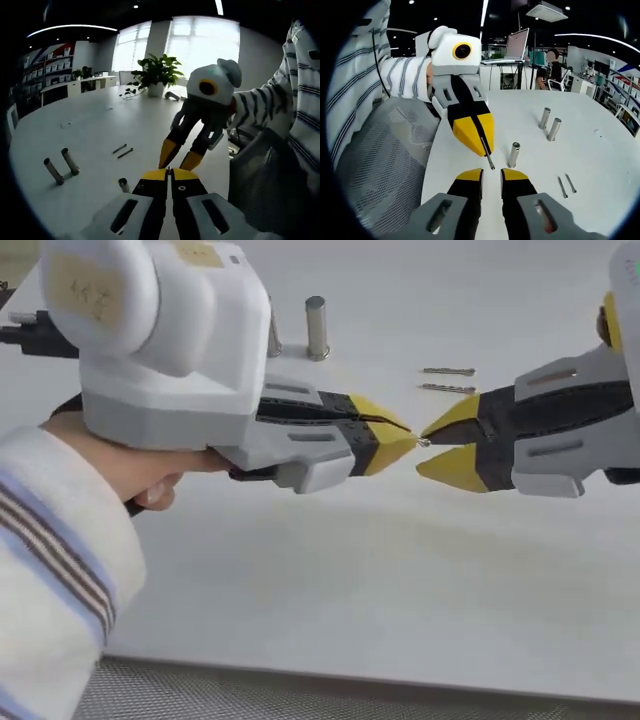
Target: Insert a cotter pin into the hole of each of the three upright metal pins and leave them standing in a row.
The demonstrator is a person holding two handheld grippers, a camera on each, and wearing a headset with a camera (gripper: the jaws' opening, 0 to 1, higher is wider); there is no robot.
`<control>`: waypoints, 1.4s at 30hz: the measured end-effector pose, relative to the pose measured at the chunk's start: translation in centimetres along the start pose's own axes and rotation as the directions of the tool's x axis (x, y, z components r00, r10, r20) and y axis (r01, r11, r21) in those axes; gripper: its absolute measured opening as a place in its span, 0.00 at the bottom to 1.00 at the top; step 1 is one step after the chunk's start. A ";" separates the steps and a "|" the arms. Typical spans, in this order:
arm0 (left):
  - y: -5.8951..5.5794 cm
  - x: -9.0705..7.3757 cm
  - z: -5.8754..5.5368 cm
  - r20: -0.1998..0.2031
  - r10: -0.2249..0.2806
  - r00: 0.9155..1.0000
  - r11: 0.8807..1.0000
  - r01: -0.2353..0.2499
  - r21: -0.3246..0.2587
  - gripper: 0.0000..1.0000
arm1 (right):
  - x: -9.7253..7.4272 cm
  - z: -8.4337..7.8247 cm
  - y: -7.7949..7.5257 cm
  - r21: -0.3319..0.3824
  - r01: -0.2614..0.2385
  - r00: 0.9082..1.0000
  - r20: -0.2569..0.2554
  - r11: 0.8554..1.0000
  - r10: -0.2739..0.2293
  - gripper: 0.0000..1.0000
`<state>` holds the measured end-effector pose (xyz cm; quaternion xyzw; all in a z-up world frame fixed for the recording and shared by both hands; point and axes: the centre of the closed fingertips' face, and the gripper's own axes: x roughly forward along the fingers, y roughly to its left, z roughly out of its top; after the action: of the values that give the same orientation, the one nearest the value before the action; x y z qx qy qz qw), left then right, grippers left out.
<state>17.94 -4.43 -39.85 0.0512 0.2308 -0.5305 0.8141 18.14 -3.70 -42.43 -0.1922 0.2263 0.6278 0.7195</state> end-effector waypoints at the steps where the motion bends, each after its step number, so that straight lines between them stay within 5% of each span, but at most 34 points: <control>1: 0.0 0.0 0.0 -0.004 -0.004 1.000 1.000 0.004 0.011 0.00 | -0.1 0.0 0.0 0.001 -0.002 1.000 0.001 1.000 0.002 0.07; 17: -0.7 -0.2 -0.4 -0.026 -0.049 0.998 0.997 0.050 0.055 0.00 | -0.1 0.2 1.4 -0.002 -0.058 0.998 0.005 0.998 0.058 0.00; 28: -1.3 0.0 -1.6 -0.101 -0.060 0.993 0.992 0.070 0.104 0.00 | -0.4 -0.1 2.3 -0.068 -0.116 0.992 -0.056 0.991 0.112 0.00; 42: -1.3 0.2 -2.0 -0.123 -0.068 0.990 0.990 0.083 0.118 0.00 | -0.6 -0.4 2.8 -0.088 -0.163 0.983 -0.102 0.983 0.154 0.00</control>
<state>16.26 -4.53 -41.51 0.1237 0.2475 -0.5702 0.7735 15.28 -4.05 -42.36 -0.2373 0.2444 0.6835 0.6456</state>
